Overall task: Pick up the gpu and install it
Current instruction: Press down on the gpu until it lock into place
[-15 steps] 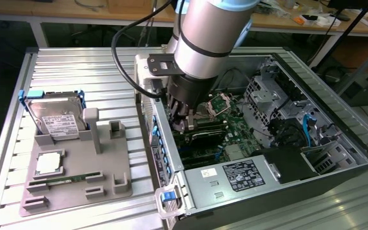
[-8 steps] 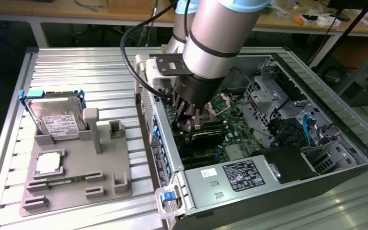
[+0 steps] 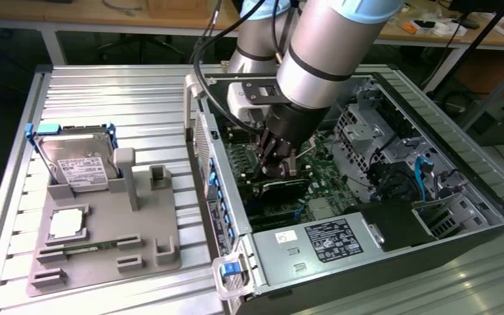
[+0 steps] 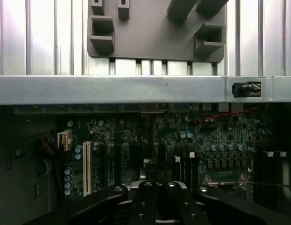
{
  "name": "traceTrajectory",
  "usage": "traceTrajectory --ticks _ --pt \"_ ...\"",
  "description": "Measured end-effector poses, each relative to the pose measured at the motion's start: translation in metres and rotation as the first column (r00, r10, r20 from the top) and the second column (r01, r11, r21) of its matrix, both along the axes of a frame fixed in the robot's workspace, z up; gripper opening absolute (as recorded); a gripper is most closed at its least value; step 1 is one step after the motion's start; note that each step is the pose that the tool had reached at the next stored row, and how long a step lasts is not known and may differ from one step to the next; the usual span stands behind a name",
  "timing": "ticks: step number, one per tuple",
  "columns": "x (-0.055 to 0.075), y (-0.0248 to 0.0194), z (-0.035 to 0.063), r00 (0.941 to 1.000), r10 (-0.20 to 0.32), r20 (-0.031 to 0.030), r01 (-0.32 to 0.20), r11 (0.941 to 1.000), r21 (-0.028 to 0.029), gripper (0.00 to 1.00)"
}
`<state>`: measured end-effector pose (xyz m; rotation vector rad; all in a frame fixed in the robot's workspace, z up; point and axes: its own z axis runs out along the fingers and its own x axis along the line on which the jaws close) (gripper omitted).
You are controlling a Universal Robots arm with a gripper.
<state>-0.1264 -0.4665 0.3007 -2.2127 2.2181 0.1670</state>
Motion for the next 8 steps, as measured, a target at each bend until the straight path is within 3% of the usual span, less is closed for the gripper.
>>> traceTrajectory --ticks 8 --pt "0.0004 0.0 -0.0005 1.0 0.0 0.0 0.0 1.0 -0.0001 0.11"
